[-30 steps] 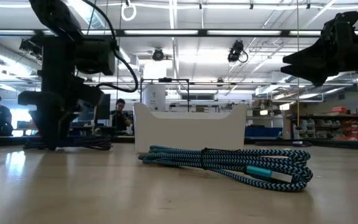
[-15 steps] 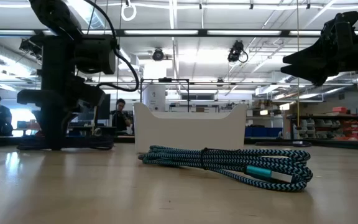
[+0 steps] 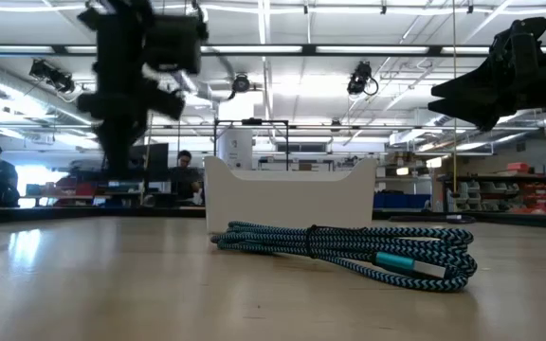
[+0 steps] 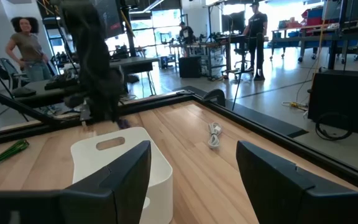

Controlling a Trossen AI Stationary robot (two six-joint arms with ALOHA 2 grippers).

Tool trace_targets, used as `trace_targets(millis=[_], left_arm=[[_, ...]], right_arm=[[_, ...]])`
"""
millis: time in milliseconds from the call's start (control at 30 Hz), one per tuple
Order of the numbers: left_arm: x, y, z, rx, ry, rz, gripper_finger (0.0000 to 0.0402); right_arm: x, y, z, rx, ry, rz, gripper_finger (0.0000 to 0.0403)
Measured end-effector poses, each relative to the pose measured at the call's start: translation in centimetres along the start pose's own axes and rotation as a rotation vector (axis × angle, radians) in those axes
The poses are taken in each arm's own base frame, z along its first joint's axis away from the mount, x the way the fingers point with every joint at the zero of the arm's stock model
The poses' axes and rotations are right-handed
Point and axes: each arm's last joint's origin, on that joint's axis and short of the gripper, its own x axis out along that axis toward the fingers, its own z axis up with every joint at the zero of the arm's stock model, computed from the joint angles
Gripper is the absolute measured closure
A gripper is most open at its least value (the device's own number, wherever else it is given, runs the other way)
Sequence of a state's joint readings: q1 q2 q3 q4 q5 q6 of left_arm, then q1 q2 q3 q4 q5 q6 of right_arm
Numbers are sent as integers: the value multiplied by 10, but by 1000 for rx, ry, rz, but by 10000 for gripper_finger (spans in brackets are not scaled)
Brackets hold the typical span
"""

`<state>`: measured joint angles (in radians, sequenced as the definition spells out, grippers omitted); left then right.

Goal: Pick and place USB-C Cables
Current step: Put the dark blue charger cable into the white bin

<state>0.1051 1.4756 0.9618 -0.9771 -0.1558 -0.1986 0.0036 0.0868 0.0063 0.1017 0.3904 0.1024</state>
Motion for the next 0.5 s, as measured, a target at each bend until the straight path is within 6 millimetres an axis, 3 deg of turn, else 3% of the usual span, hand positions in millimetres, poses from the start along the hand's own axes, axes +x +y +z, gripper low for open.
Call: trace_targets(millis=[300, 500], left_arm=[[-78, 5, 38, 17, -234, 27, 375], [-89, -5, 54, 71, -398, -22, 375]], right_arm=[[0, 0, 0, 0, 0, 0, 159], [0, 0, 0, 0, 0, 0, 159]])
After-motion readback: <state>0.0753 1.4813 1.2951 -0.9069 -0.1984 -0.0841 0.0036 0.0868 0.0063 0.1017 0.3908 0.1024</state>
